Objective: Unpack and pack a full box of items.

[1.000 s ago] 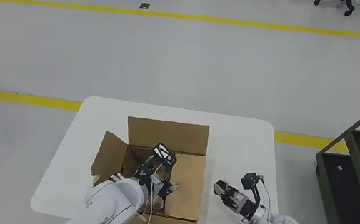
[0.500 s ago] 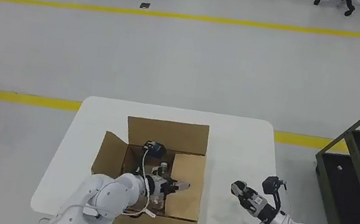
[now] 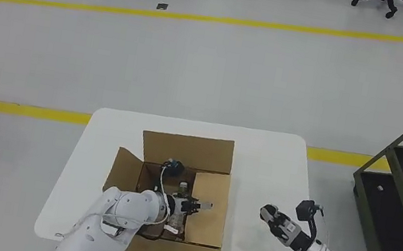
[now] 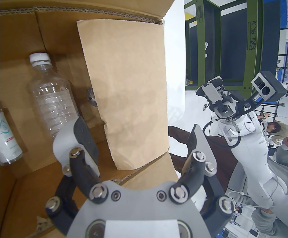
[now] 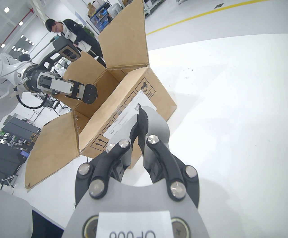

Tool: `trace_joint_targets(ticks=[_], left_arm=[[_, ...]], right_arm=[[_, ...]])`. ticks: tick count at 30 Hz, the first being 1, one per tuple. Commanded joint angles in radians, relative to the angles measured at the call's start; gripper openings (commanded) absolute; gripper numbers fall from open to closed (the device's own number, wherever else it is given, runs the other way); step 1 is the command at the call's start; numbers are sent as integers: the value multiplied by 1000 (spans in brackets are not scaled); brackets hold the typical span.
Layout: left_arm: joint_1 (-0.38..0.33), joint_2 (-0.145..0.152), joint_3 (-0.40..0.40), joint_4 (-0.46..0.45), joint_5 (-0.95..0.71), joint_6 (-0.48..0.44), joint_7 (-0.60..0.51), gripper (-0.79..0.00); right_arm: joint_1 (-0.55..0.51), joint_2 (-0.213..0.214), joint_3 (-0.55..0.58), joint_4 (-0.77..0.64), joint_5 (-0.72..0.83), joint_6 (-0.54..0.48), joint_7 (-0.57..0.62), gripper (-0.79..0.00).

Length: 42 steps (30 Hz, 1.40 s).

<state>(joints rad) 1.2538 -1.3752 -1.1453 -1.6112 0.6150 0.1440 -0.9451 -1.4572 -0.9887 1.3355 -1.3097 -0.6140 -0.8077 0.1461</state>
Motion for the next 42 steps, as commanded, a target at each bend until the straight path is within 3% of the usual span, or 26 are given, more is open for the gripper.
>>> trace_joint_targets(ticks=[1, 4, 7, 20, 29, 42], left_arm=[[0, 0, 0, 0, 0, 0, 0, 0], [0, 0, 0, 0, 0, 0, 0, 0], [12, -2, -12, 38, -50, 1, 75, 0], [-39, -10, 6, 269, -138, -63, 201, 0], [-89, -21, 33, 375, -282, -101, 146, 0], [-112, -19, 25, 413, -469, -161, 60, 0]], right_arm=[[-1, 0, 2, 5, -6, 10, 8, -785], [1, -1, -1, 5, -14, 23, 15, -785], [4, -2, -6, 2, -15, 26, 20, -785], [18, -8, -24, 14, -26, 37, 41, -785], [52, -21, -82, 44, -25, 30, 71, -785], [192, -80, -268, 172, 4, 20, 72, -785]])
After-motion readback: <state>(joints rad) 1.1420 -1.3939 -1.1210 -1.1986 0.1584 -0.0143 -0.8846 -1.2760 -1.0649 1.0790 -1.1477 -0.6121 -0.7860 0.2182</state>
